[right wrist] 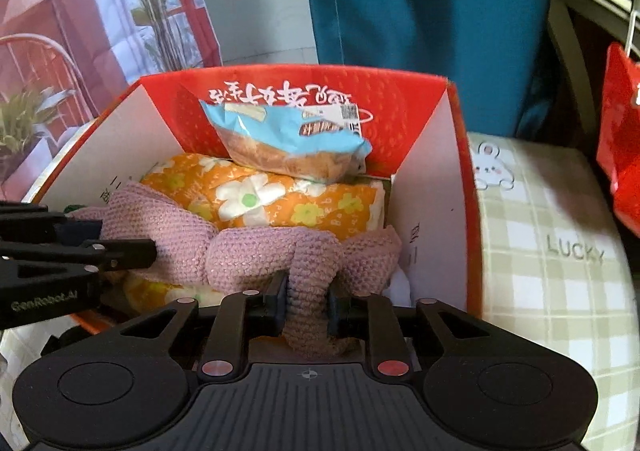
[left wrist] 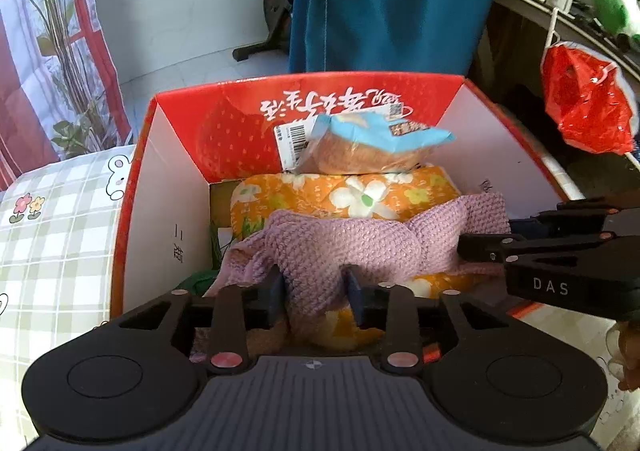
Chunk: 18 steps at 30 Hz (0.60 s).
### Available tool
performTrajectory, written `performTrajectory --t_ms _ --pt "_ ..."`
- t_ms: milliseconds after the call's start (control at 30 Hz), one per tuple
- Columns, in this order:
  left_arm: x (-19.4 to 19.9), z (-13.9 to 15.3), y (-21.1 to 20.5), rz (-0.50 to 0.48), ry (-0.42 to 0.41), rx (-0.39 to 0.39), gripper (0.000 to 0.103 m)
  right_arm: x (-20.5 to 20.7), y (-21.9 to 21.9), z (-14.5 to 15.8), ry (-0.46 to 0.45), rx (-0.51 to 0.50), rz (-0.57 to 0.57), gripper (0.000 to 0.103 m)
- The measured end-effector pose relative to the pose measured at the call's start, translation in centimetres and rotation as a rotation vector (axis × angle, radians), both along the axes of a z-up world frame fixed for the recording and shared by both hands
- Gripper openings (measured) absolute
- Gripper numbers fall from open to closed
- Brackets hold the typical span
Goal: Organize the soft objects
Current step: 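Lift the pink knit sleeve with the right tool and lower it into the box, then open the right tool and withdraw it from the box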
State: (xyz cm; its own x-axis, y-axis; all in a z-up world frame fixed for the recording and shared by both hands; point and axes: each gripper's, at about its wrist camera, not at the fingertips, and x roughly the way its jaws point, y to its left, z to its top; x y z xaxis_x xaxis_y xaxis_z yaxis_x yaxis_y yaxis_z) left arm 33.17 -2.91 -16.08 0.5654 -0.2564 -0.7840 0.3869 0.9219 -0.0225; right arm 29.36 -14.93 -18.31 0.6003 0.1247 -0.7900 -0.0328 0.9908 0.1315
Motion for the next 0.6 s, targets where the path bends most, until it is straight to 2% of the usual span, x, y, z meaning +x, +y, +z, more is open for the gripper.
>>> performTrajectory --t_ms 67,133,167,433,600 --pt "-0.5 0.5 0.1 -0.004 -0.013 -0.002 0.051 -0.4 -0.1 0.6 -0.013 -0.010 -0.001 0.024" --pt "-1.2 1.2 0.4 -0.002 -0.035 -0.008 0.058 -0.9 -0.1 1.3 -0.032 -0.024 0.005 0.027" --pt "-1.5 1.6 0.5 0.001 -0.043 -0.014 0.060 -1.2 -0.1 1.6 -0.040 -0.029 0.009 0.032" --pt "-4.1 4.6 2.1 0.033 -0.117 -0.036 0.065 -3.7 0.5 4.2 -0.113 -0.057 0.035 0.045" --pt "-5.9 5.5 3.0 0.050 -0.142 -0.041 0.065 -5.9 0.8 5.6 -0.153 -0.048 0.067 0.047"
